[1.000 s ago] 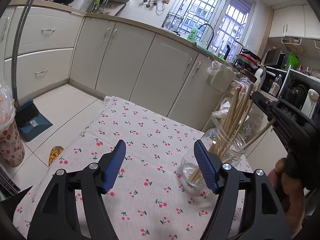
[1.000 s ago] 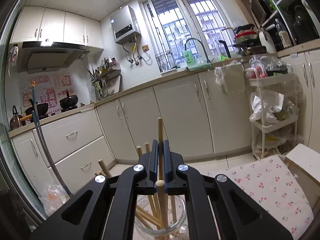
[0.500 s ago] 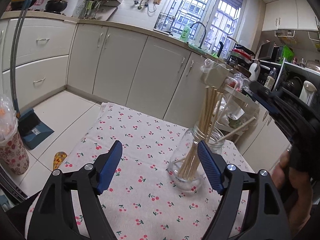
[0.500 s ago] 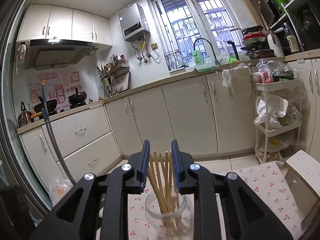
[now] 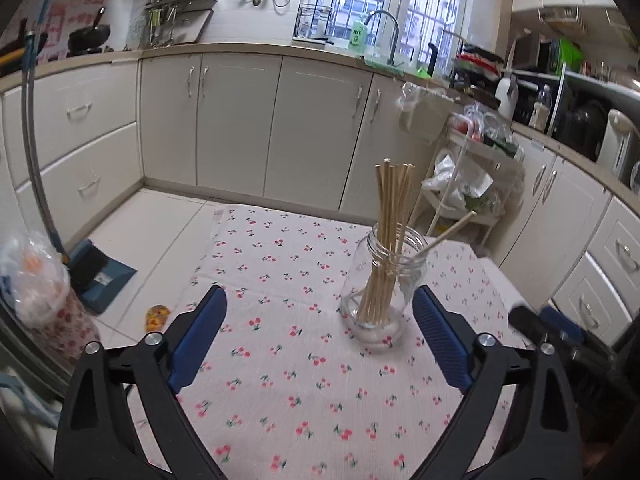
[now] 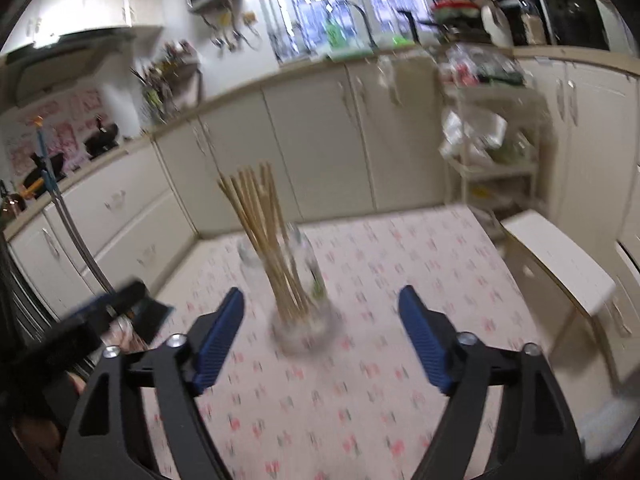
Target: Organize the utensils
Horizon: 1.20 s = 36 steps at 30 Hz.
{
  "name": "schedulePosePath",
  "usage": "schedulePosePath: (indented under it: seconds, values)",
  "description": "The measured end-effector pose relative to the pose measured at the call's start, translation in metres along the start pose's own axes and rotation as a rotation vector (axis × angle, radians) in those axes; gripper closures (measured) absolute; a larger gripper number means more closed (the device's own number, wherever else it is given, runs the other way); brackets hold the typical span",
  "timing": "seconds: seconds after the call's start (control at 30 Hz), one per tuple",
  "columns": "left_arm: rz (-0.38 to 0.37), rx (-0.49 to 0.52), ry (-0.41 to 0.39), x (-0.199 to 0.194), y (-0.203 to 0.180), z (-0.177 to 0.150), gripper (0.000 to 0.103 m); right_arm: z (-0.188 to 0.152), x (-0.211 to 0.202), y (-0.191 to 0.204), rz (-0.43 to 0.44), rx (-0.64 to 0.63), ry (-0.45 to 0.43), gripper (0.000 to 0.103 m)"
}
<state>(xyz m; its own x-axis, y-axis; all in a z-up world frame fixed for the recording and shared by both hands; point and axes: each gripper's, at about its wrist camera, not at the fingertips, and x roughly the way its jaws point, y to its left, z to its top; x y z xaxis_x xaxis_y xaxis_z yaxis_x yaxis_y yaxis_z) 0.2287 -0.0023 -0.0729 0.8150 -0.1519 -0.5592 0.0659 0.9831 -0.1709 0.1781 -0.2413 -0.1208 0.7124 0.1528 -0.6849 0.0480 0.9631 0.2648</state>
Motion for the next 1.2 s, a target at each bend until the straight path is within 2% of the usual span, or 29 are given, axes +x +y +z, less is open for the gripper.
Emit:
schedulePosePath:
  seconds: [0.13,0.33,0.5,0.63,0.8,1.0,1.1,1.2]
  values:
    - [0.036,0.042,0.029,-0.034,-0.007,0.004,0.008,-0.01,-0.028,-0.002,-0.034,0.017,0.047,0.013]
    - [0.088,0.082,0.06,-0.094,-0.013,0.001,0.008,-0.016,-0.093,0.008,-0.036,0.017,0.04,0.008]
    - [0.126,0.094,0.061,-0.148,-0.017,-0.006,0.008,-0.023,-0.147,0.019,-0.026,0.045,0.056,0.007]
    - [0.123,0.09,0.08,-0.186,-0.02,-0.014,0.008,-0.035,-0.182,0.031,-0.013,0.057,0.098,0.007]
    - [0.097,0.114,0.055,-0.244,-0.029,-0.029,0.008,-0.048,-0.227,0.044,0.019,0.046,0.077,0.007]
    - [0.063,0.093,0.08,-0.279,-0.028,-0.052,0.008,-0.067,-0.254,0.051,0.004,0.05,0.089,0.007]
    - [0.082,0.09,0.1,-0.286,-0.028,-0.055,0.008,-0.068,-0.263,0.052,-0.008,0.058,0.083,0.007]
    - [0.108,0.07,0.088,-0.293,-0.025,-0.053,0.008,-0.066,-0.271,0.055,-0.012,0.048,0.062,0.007]
